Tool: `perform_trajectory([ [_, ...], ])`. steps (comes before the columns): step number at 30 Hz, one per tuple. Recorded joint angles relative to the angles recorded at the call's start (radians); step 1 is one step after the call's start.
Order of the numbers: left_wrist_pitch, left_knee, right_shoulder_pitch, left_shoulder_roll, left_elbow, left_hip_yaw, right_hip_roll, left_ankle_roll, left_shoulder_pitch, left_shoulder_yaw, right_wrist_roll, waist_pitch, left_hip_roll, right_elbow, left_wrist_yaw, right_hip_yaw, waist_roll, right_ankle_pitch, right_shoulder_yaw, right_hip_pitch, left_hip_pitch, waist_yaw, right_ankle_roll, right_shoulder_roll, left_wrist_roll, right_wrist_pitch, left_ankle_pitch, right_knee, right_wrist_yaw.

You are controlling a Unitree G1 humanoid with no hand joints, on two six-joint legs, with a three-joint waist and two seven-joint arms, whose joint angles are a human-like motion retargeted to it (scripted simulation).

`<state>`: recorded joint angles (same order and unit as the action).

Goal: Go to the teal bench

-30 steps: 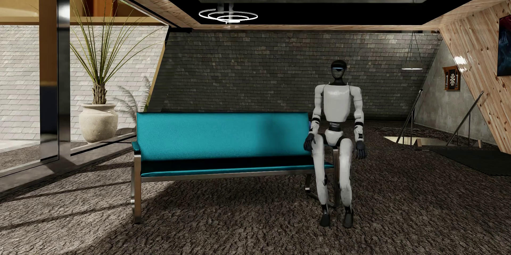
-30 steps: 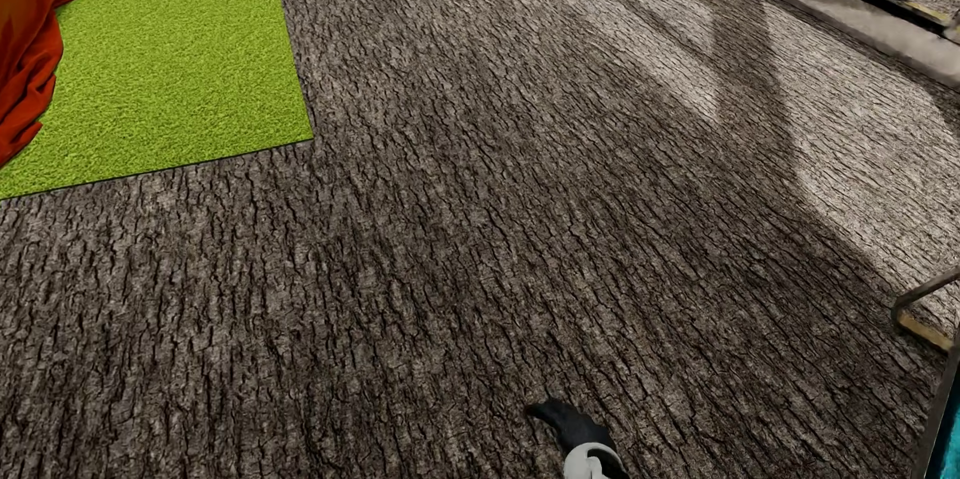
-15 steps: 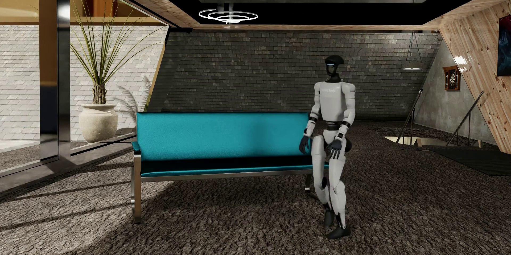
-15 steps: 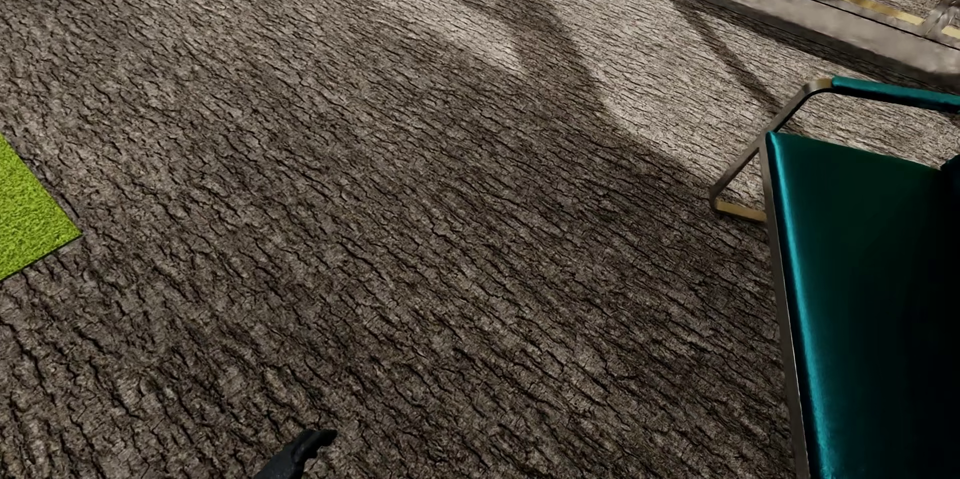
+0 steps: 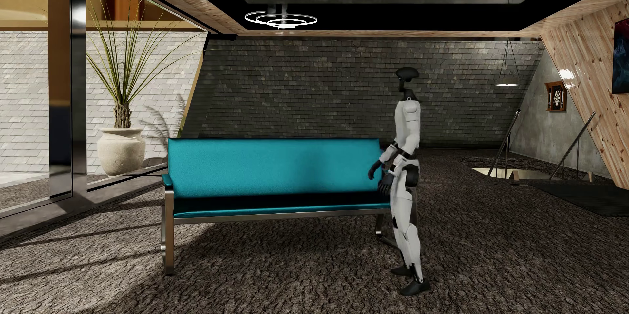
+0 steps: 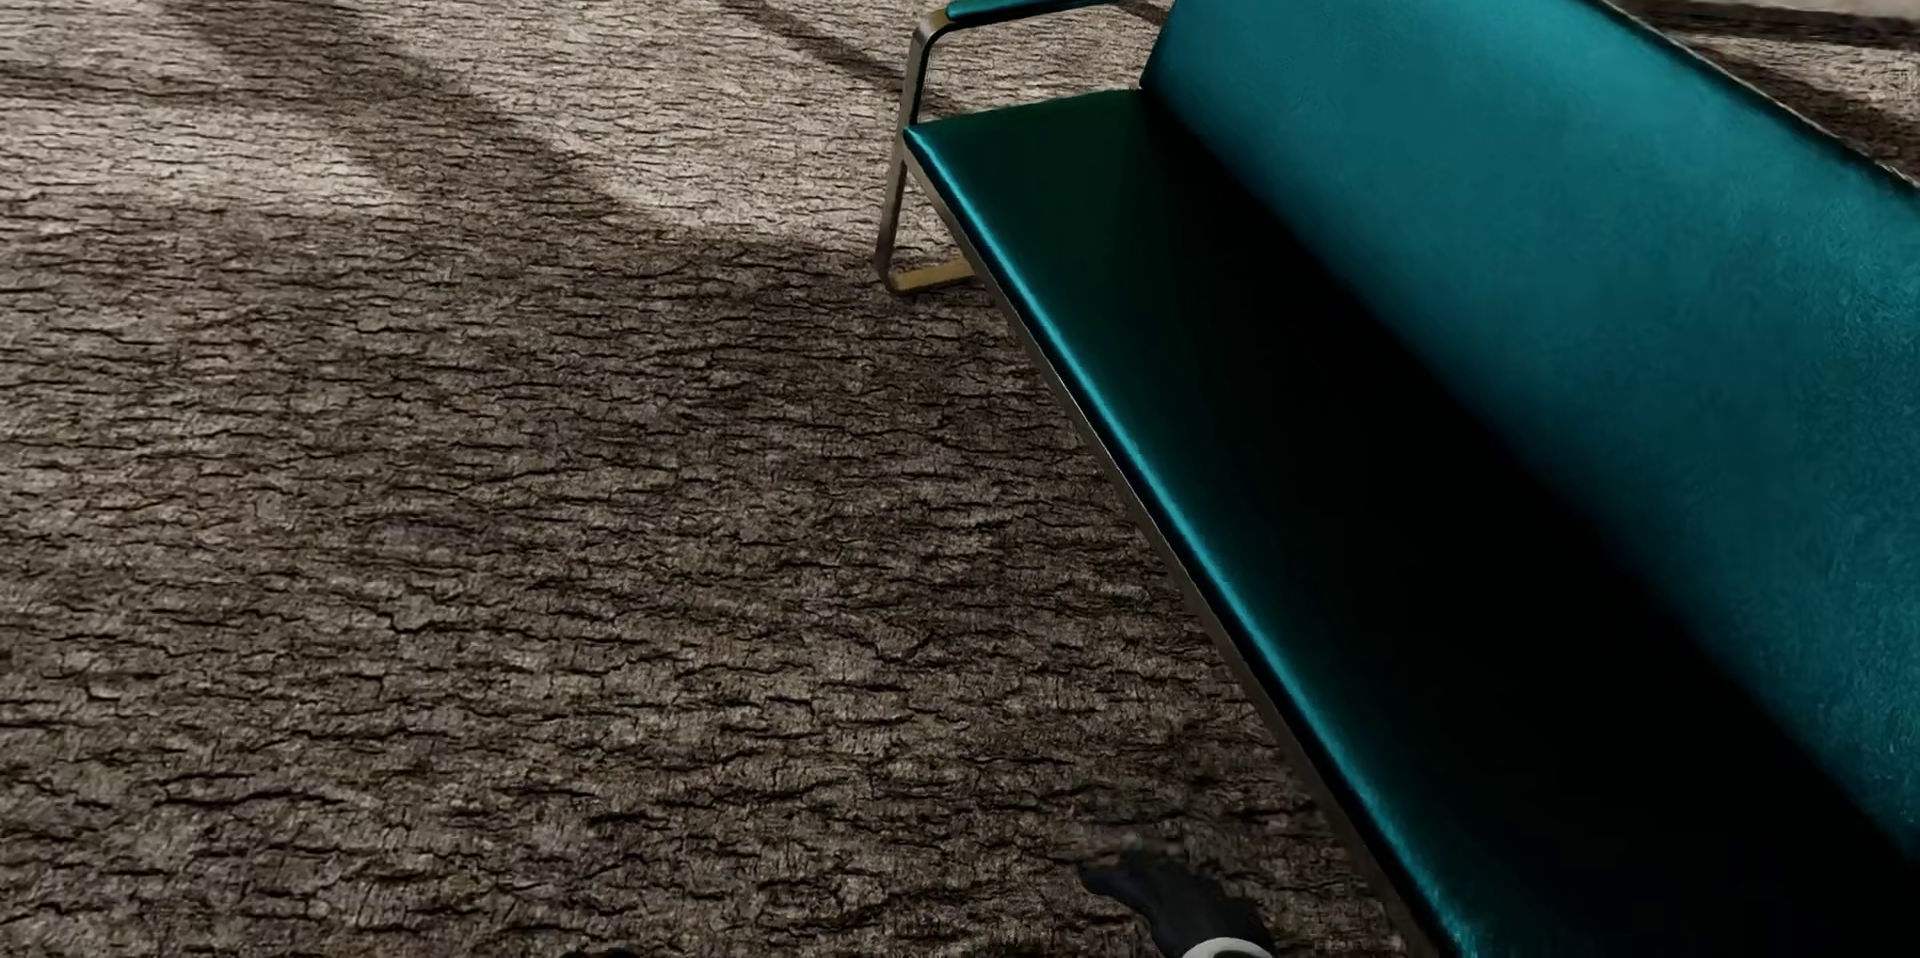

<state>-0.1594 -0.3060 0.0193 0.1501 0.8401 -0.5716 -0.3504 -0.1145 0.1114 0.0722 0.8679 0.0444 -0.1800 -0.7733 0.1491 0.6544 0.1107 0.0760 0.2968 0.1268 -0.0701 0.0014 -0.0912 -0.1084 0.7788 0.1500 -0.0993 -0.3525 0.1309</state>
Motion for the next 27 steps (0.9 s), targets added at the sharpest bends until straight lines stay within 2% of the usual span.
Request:
perform_trajectory([
  [3,-0.017,0.022,0.012,0.017,0.001,-0.112,0.087,-0.051,0.013,-0.002,-0.015,0.006,-0.046,-0.046,0.020,-0.109,-0.008,0.011,0.011,-0.003,0.068,-0.021,0.015,0.004,-0.029,-0.008,0.036,0.078,-0.004],
  [5,-0.031,-0.005,0.035,0.035,0.034,-0.163,0.145,-0.090,-0.009,0.039,-0.052,0.011,-0.101,-0.084,-0.003,-0.163,-0.018,0.026,-0.008,-0.005,0.094,-0.035,0.039,0.006,-0.004,-0.020,0.057,0.094,-0.014],
  [7,-0.025,-0.095,0.050,0.043,0.058,-0.204,0.216,-0.117,-0.036,0.045,-0.055,0.013,-0.192,-0.130,-0.006,-0.221,-0.031,0.048,-0.017,0.003,0.100,-0.047,0.072,0.010,0.015,-0.002,0.077,0.091,-0.018],
  [9,-0.002,-0.304,0.034,0.057,0.033,-0.210,0.302,-0.076,-0.042,0.030,-0.036,-0.001,-0.350,-0.202,0.006,-0.283,-0.052,0.094,-0.010,0.022,0.065,-0.052,0.108,0.029,0.010,0.026,0.100,0.040,-0.012],
  [10,0.006,-0.425,0.025,0.064,0.011,-0.201,0.354,0.001,-0.046,0.028,-0.025,-0.013,-0.445,-0.227,0.008,-0.313,-0.070,0.115,-0.001,0.025,0.043,-0.051,0.125,0.045,0.003,0.036,0.112,0.014,-0.013],
  [11,0.013,-0.525,0.016,0.068,-0.015,-0.177,0.409,0.072,-0.046,0.027,-0.017,-0.027,-0.521,-0.243,0.011,-0.346,-0.091,0.129,0.007,0.019,0.017,-0.047,0.142,0.053,-0.005,0.036,0.071,0.002,-0.015],
  [12,0.020,-0.603,0.007,0.065,-0.042,-0.082,0.461,0.102,-0.043,0.024,-0.012,-0.041,-0.540,-0.252,0.018,-0.392,-0.110,0.136,0.010,0.007,-0.040,-0.037,0.157,0.056,-0.012,0.034,0.010,-0.004,-0.013],
  [13,0.023,-0.651,-0.002,0.054,-0.065,0.047,0.501,0.072,-0.035,0.018,-0.016,-0.051,-0.503,-0.258,0.027,-0.446,-0.125,0.141,0.002,-0.003,-0.110,-0.025,0.169,0.058,-0.019,0.037,-0.026,-0.011,-0.009],
  [14,0.027,-0.661,-0.006,0.038,-0.082,0.132,0.530,0.066,-0.023,0.013,-0.039,-0.057,-0.452,-0.254,0.032,-0.500,-0.136,0.144,-0.026,-0.012,-0.159,-0.018,0.179,0.062,-0.027,0.045,-0.045,-0.018,-0.011],
  [16,0.041,-0.607,0.006,0.012,-0.100,0.272,0.571,0.080,-0.006,0.021,-0.139,-0.063,-0.311,-0.177,0.009,-0.609,-0.151,0.146,-0.140,-0.027,-0.234,-0.006,0.195,0.081,-0.032,0.041,-0.095,-0.033,-0.043],
  [17,0.054,-0.563,0.025,0.009,-0.101,0.360,0.587,0.091,-0.003,0.033,-0.188,-0.067,-0.219,-0.107,-0.009,-0.662,-0.155,0.146,-0.195,-0.038,-0.274,-0.001,0.202,0.083,-0.019,0.005,-0.110,-0.035,-0.060],
  [18,0.052,-0.510,0.036,-0.001,-0.103,0.456,0.600,0.082,-0.009,0.050,-0.204,-0.070,-0.117,-0.033,-0.025,-0.714,-0.157,0.145,-0.224,-0.053,-0.311,0.002,0.208,0.083,0.001,-0.042,-0.120,-0.031,-0.048],
  [19,0.050,-0.453,0.046,-0.007,-0.102,0.554,0.609,0.074,-0.010,0.064,-0.186,-0.073,-0.011,0.041,-0.035,-0.765,-0.157,0.142,-0.233,-0.070,-0.342,0.003,0.215,0.077,0.017,-0.104,-0.114,-0.024,0.011],
  [20,0.047,-0.391,0.056,-0.011,-0.099,0.638,0.617,0.053,-0.007,0.073,-0.156,-0.077,0.080,0.108,-0.041,-0.811,-0.157,0.141,-0.240,-0.084,-0.370,0.000,0.222,0.075,0.028,-0.169,-0.091,-0.020,0.113],
  [21,0.045,-0.322,0.062,-0.011,-0.093,0.653,0.626,0.054,0.000,0.082,-0.143,-0.081,0.129,0.160,-0.046,-0.852,-0.157,0.139,-0.250,-0.098,-0.396,-0.006,0.231,0.081,0.036,-0.223,-0.051,-0.015,0.215],
  [22,0.045,-0.247,0.060,-0.003,-0.092,0.619,0.634,0.043,0.010,0.096,-0.148,-0.085,0.149,0.193,-0.054,-0.888,-0.157,0.136,-0.255,-0.111,-0.420,-0.014,0.240,0.093,0.039,-0.258,-0.008,-0.009,0.273],
  [23,0.044,-0.163,0.056,0.007,-0.087,0.575,0.645,0.011,0.018,0.110,-0.158,-0.088,0.161,0.214,-0.061,-0.919,-0.157,0.133,-0.251,-0.124,-0.438,-0.022,0.249,0.101,0.042,-0.278,0.032,-0.003,0.279],
  [24,0.041,-0.063,0.050,0.015,-0.078,0.563,0.650,-0.017,0.023,0.121,-0.158,-0.090,0.185,0.229,-0.066,-0.946,-0.155,0.128,-0.240,-0.142,-0.444,-0.027,0.260,0.099,0.044,-0.287,0.071,0.008,0.255],
  [26,0.028,0.118,0.040,0.028,-0.054,0.630,0.658,-0.080,0.024,0.135,-0.134,-0.095,0.240,0.240,-0.073,-0.989,-0.147,0.122,-0.211,-0.181,-0.438,-0.031,0.285,0.088,0.046,-0.294,0.115,0.022,0.224],
  [27,0.018,0.132,0.037,0.034,-0.043,0.661,0.665,-0.104,0.023,0.135,-0.115,-0.098,0.250,0.229,-0.074,-1.004,-0.143,0.123,-0.194,-0.201,-0.439,-0.031,0.300,0.082,0.047,-0.295,0.117,0.018,0.243],
])
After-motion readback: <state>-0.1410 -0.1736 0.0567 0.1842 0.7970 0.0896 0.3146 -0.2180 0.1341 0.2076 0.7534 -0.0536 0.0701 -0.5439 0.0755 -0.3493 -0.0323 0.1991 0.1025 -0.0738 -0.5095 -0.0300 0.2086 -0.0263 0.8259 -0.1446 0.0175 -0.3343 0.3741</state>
